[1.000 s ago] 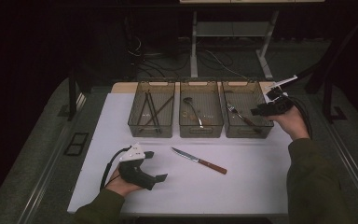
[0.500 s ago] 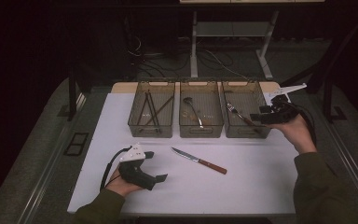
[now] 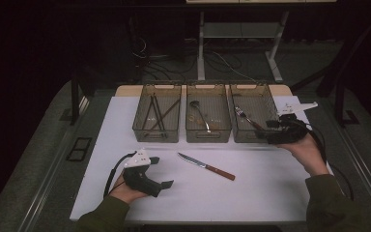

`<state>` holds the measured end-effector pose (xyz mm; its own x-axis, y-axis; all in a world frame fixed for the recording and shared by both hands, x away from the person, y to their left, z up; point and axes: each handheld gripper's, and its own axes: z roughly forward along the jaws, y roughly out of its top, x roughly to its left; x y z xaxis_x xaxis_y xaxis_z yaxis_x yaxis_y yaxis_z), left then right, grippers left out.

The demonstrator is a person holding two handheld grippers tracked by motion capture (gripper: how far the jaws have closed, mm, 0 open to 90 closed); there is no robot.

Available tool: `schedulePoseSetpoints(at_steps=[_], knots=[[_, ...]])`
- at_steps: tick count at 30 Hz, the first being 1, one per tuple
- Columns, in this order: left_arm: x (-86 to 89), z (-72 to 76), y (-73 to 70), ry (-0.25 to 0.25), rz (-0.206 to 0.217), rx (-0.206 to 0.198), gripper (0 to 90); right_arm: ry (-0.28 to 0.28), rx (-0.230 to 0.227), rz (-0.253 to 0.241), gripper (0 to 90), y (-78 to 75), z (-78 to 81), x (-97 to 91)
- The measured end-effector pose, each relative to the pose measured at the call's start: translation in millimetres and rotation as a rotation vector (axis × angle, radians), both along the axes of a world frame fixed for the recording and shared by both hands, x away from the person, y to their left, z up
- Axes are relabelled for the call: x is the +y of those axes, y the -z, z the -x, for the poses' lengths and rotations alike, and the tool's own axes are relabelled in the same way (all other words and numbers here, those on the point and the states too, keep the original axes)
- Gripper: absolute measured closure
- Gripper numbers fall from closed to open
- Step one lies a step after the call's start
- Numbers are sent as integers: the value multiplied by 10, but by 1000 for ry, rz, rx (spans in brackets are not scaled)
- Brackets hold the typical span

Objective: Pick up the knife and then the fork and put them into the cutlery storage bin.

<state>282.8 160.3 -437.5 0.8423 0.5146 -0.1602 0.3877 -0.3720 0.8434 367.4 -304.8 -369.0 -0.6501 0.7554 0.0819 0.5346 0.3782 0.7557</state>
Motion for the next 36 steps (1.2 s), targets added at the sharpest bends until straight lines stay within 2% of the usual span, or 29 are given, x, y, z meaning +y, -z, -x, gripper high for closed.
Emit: schedulePoseSetpoints(at_steps=[8, 22, 36], knots=[[0, 2, -2, 0, -2, -1, 0, -41, -8, -20, 291, 144, 187, 88], [1, 12, -13, 11, -12, -8, 0, -95, 19, -32, 291, 373, 334, 215], [-5, 8, -7, 10, -13, -4, 0, -166, 43, -21, 288, 406, 370, 436]])
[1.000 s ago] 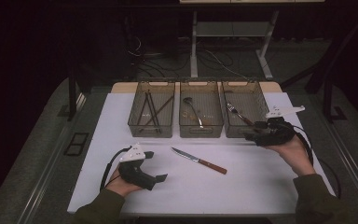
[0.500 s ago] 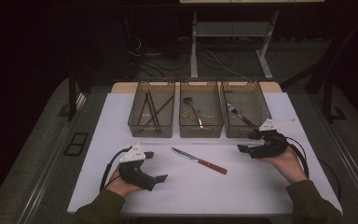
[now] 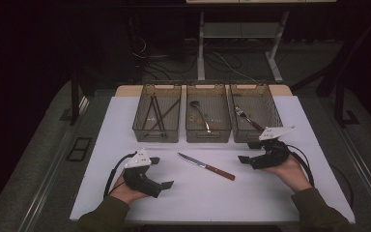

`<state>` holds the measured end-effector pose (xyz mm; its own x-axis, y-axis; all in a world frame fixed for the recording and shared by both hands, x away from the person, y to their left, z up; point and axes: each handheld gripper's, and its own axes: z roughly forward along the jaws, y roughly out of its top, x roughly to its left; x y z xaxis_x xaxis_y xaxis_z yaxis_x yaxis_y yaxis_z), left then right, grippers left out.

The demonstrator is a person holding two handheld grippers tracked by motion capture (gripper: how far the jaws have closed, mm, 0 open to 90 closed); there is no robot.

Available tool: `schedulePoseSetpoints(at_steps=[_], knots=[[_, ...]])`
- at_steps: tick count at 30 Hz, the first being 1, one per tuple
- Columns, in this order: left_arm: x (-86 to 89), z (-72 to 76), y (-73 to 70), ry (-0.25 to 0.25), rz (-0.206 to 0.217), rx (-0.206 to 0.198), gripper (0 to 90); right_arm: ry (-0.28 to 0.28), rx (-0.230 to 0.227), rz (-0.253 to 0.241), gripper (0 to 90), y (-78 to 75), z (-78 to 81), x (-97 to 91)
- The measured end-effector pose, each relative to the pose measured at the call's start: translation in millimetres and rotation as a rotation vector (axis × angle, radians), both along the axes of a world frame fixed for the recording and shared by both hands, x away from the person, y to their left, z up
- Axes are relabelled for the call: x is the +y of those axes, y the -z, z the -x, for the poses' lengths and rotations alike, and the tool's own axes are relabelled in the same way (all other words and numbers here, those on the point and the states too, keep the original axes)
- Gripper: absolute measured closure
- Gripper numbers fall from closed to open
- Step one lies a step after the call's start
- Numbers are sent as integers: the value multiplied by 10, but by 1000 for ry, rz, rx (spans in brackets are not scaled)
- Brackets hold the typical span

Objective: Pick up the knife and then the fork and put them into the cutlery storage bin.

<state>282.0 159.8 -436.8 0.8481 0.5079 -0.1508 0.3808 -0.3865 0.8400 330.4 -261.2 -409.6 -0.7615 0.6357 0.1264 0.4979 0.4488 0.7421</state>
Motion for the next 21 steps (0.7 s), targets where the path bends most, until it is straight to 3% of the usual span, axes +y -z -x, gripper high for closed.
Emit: schedulePoseSetpoints(at_steps=[21], knots=[[-4, 1, 4, -6, 5, 4, 0, -101, 50, 102, 335, -22, -43, 476]])
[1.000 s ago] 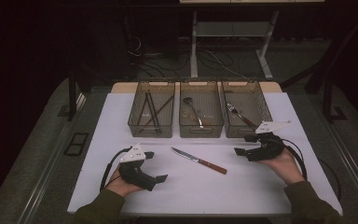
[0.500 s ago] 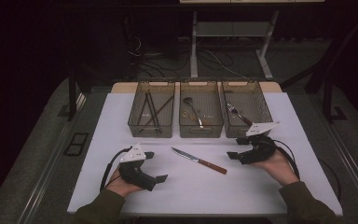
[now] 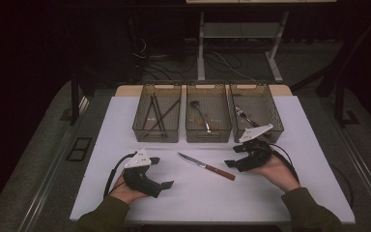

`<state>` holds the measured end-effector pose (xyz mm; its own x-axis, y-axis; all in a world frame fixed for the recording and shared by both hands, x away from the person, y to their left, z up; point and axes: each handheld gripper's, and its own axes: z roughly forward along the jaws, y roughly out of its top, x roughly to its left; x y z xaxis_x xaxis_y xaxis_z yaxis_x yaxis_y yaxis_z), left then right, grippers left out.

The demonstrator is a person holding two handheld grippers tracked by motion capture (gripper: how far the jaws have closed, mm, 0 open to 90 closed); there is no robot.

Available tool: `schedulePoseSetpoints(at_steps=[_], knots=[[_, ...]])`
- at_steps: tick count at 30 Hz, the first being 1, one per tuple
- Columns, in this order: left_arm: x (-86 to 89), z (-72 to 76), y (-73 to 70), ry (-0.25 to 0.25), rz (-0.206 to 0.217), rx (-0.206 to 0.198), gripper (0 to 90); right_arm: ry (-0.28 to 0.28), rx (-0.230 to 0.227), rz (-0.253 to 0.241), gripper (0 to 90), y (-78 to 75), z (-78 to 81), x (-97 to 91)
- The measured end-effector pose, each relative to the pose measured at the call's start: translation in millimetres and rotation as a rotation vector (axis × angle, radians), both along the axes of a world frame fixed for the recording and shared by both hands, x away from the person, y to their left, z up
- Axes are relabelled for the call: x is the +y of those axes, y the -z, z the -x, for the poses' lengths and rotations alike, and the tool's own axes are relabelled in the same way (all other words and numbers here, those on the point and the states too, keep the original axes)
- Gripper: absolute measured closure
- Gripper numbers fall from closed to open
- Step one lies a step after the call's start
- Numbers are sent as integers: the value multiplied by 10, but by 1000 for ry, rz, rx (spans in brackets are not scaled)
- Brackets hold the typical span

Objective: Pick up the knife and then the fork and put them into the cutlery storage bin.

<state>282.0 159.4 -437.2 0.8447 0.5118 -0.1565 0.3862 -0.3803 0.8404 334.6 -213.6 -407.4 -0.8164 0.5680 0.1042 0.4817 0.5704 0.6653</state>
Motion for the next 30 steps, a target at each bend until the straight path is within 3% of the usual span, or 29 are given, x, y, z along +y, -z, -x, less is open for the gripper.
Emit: schedulePoseSetpoints(at_steps=[10, 15, 22, 30], knots=[[2, -1, 2, -2, 3, 0, 0, -60, 81, 124, 464, 12, -87, 285], [3, -2, 0, 1, 3, -3, 0, -119, 102, 211, 531, 9, -118, 454], [2, -1, 0, 2, 1, -4, 0, -172, 134, 292, 620, -5, -155, 661], [1, 1, -1, 5, 1, -5, 0, -191, 179, 368, 678, 28, -196, 834]])
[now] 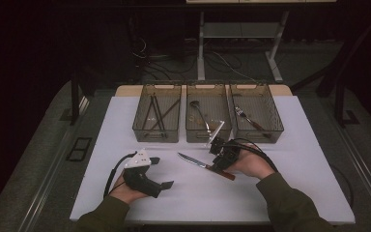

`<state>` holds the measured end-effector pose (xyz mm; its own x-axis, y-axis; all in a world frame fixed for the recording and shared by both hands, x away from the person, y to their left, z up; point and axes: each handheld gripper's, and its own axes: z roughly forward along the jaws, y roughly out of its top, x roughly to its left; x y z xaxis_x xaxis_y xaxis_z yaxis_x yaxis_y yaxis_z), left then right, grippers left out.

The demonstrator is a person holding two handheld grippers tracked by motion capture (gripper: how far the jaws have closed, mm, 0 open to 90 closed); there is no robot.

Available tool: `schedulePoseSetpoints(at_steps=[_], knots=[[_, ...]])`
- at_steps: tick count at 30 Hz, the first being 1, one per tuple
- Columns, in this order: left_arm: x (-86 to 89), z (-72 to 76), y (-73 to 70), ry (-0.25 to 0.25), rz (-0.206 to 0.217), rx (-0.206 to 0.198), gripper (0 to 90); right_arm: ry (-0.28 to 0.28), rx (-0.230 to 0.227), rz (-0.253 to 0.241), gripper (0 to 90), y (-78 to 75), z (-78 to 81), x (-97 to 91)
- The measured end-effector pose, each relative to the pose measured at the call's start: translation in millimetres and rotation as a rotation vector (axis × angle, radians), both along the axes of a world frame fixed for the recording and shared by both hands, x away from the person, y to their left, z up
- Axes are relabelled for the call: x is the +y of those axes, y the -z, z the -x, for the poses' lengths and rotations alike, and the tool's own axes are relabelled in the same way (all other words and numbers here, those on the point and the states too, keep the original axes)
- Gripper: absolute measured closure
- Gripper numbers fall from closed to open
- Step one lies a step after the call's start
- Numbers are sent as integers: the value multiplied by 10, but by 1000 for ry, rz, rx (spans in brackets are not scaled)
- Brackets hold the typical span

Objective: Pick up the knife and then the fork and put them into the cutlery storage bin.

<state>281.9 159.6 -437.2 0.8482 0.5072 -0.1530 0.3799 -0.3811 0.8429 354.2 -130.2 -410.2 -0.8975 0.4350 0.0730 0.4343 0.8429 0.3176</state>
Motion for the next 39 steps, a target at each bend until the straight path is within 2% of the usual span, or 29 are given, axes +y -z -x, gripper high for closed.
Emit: schedulePoseSetpoints(at_steps=[4, 9, 16, 20, 26, 39], knots=[[0, 0, 1, 1, 0, 0, 0, -13, 16, 29, 702, 32, -11, 56], [-2, 3, -1, 1, 1, 0, 0, -33, 16, 72, 724, 74, -8, 137], [-7, 5, 0, 5, 1, 1, 0, -63, -22, 144, 753, 88, 15, 223], [-7, 7, -1, 4, 1, 2, 0, -70, -26, 157, 770, 88, 11, 237], [-6, 6, -1, 5, 1, 1, 0, -60, -24, 153, 774, 88, 10, 232], [-5, 5, 1, 3, 1, 3, 0, -52, -26, 88, 773, 47, 23, 141]])
